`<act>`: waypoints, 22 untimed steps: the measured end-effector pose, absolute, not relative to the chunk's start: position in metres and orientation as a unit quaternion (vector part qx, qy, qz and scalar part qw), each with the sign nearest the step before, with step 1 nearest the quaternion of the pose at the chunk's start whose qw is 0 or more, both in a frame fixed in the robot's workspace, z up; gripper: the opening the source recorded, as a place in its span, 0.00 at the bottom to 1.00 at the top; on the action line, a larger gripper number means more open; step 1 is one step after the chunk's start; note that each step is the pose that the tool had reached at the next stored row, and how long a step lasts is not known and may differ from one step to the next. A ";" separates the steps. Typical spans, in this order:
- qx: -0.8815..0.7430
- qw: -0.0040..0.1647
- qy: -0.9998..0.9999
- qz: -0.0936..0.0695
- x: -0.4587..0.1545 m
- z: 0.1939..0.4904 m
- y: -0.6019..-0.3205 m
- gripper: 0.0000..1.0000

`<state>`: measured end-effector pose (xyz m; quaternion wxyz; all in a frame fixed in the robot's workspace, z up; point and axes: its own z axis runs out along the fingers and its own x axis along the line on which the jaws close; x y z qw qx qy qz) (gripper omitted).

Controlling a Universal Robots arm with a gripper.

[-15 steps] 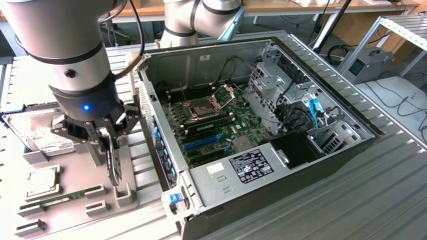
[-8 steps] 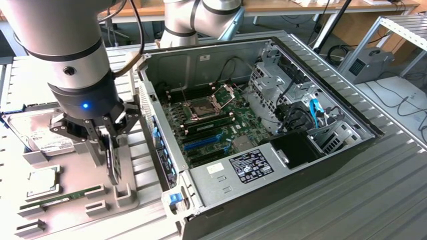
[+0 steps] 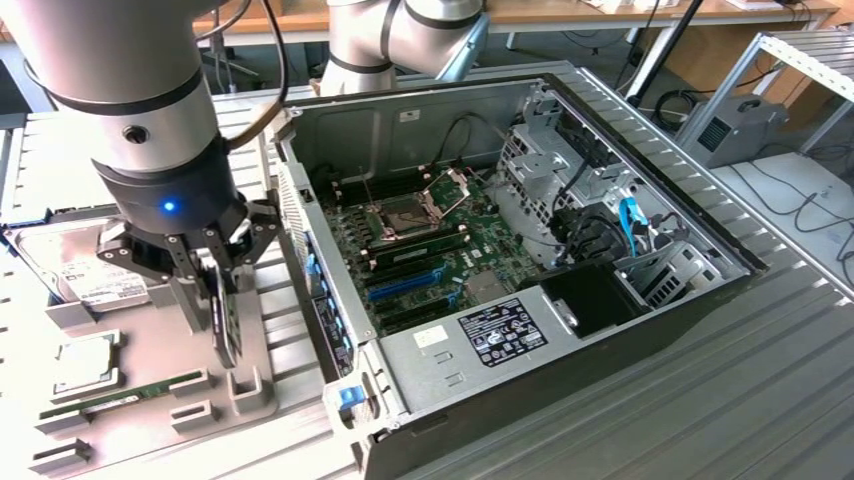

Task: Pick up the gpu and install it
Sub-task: 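Pick up the gpu and move the gpu toward the slot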

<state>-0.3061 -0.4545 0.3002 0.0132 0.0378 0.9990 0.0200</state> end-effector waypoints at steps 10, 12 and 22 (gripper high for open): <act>0.038 0.013 0.999 0.020 -0.306 0.305 -0.454 0.26; 0.038 0.013 0.999 0.020 -0.306 0.306 -0.454 0.26; 0.038 0.013 0.999 0.020 -0.306 0.311 -0.454 0.26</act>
